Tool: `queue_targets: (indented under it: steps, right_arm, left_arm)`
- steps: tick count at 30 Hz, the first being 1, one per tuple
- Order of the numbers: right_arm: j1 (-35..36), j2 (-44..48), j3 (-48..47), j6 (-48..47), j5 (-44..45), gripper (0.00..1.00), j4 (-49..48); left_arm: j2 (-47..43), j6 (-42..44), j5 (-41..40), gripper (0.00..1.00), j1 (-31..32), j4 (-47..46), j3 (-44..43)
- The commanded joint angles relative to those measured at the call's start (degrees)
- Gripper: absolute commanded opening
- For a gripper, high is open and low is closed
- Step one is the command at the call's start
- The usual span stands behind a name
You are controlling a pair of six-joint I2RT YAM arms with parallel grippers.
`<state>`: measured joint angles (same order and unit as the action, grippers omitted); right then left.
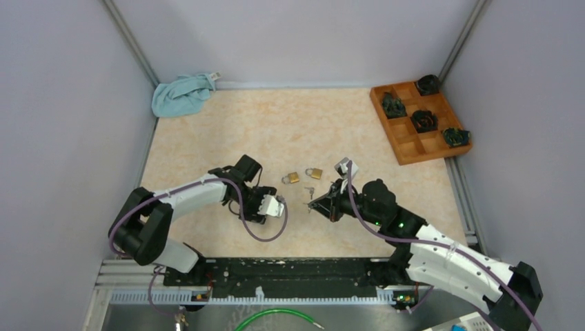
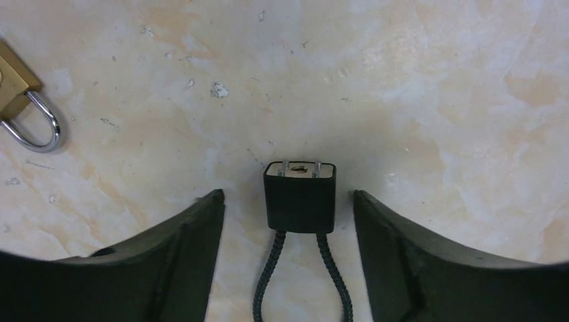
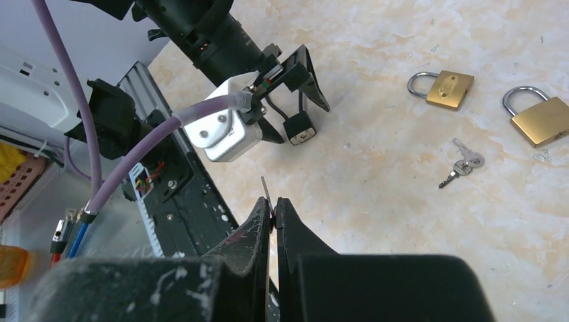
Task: Unlock with the key
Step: Pick up the lock from the center of the board.
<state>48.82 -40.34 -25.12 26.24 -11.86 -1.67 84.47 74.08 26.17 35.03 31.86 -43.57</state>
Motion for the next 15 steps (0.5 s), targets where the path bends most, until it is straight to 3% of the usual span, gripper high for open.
queue_targets:
  steps: [1, 6, 12, 13, 15]
  right_arm:
    - [-0.6, 1.8, -1.6, 0.6, 0.8, 0.00, -0.8]
    - [-0.6, 1.9, -1.9, 0.5, 0.9, 0.00, -0.3]
    - [-0.6, 1.6, -2.3, 0.3, 0.8, 0.00, 0.1]
    - [-0.6, 1.6, -2.4, 0.3, 0.8, 0.00, 0.2]
    - [-0.6, 1.5, -2.7, 0.3, 0.8, 0.00, 0.3]
  left_arm:
    - [0.5, 5.3, 0.0, 0.70, -0.1, -0.1, 0.1]
    - [0.9, 6.4, 2.4, 0.47, 0.0, 2.2, -0.4]
    - [1.2, 7.6, 4.9, 0.51, 0.0, 5.8, -0.6]
    - [1.2, 7.6, 5.1, 0.41, 0.1, 6.0, -0.6]
    - [0.8, 7.7, 5.1, 0.04, 0.1, 6.2, -1.3]
